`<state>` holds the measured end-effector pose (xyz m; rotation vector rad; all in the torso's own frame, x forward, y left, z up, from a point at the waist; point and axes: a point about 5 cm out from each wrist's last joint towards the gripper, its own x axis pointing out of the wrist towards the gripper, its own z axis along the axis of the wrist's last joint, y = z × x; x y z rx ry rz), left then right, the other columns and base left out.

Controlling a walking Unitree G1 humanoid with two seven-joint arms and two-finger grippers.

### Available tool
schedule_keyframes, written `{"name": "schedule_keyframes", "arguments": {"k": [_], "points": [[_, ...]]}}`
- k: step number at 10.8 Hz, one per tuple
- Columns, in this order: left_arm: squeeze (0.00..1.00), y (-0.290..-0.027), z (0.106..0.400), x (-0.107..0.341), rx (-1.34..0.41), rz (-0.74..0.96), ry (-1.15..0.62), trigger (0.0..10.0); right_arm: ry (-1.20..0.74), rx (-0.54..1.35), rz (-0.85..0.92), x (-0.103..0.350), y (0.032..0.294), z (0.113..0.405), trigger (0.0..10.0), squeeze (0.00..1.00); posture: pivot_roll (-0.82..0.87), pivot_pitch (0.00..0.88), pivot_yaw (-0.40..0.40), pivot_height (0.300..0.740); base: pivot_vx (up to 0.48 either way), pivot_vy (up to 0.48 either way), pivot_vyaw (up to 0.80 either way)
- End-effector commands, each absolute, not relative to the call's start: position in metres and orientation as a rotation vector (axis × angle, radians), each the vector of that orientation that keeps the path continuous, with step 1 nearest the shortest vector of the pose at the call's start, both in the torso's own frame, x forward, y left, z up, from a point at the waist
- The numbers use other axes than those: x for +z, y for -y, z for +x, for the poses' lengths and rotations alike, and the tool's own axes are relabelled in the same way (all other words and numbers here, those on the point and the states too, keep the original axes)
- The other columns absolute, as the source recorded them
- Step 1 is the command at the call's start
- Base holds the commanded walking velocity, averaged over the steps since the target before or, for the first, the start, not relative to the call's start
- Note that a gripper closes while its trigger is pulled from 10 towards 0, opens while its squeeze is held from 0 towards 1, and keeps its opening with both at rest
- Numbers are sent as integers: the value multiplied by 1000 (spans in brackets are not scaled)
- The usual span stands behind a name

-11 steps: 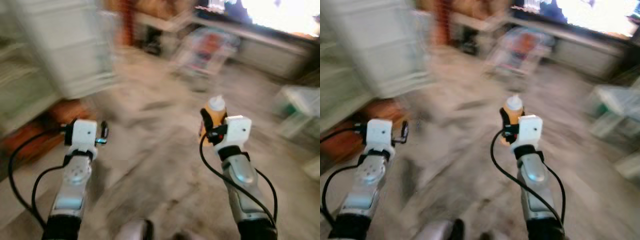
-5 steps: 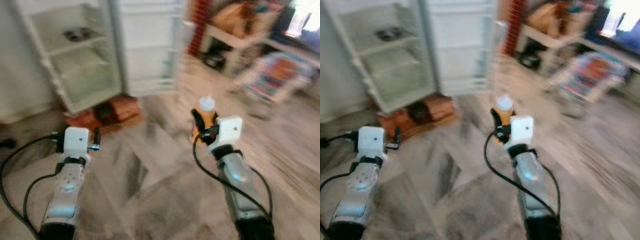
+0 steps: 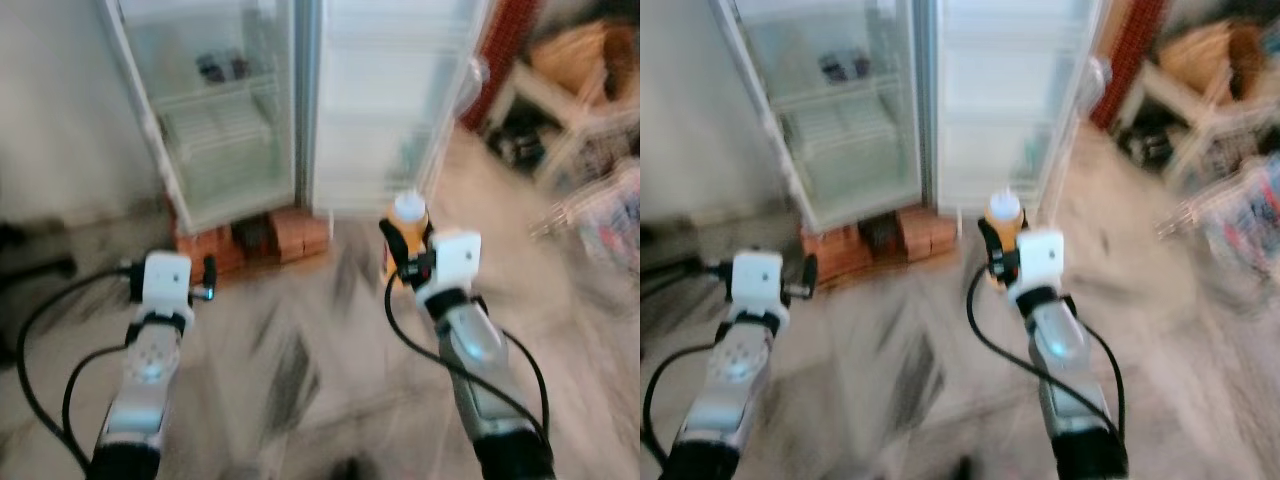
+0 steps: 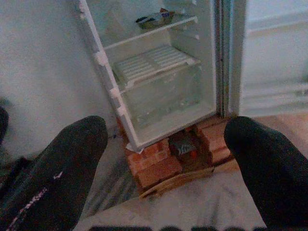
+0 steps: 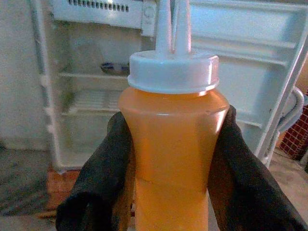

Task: Restocking fridge

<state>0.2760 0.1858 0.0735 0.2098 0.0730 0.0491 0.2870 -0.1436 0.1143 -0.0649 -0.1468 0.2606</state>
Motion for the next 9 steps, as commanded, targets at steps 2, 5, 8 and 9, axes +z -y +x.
{"name": "schedule_keyframes", "arguments": {"k": [2, 5, 8, 9], "points": [[0, -188, 276, 75, 52, 227, -68, 10000, 180, 266, -72, 122, 143, 289, 10000, 0, 114, 62, -57, 740, 480, 0, 628], [0, -186, 277, 74, 51, 232, -76, 10000, 178, 267, -76, 121, 143, 290, 10000, 0, 115, 62, -59, 740, 477, 0, 340], [0, -184, 277, 71, 41, 218, -85, 10000, 177, 263, -70, 121, 142, 292, 10000, 0, 116, 61, -62, 740, 455, 0, 0], [0, -181, 277, 71, 36, 181, -83, 10000, 178, 263, -70, 122, 142, 292, 10000, 0, 117, 61, -63, 740, 0, 0, 0]]}}
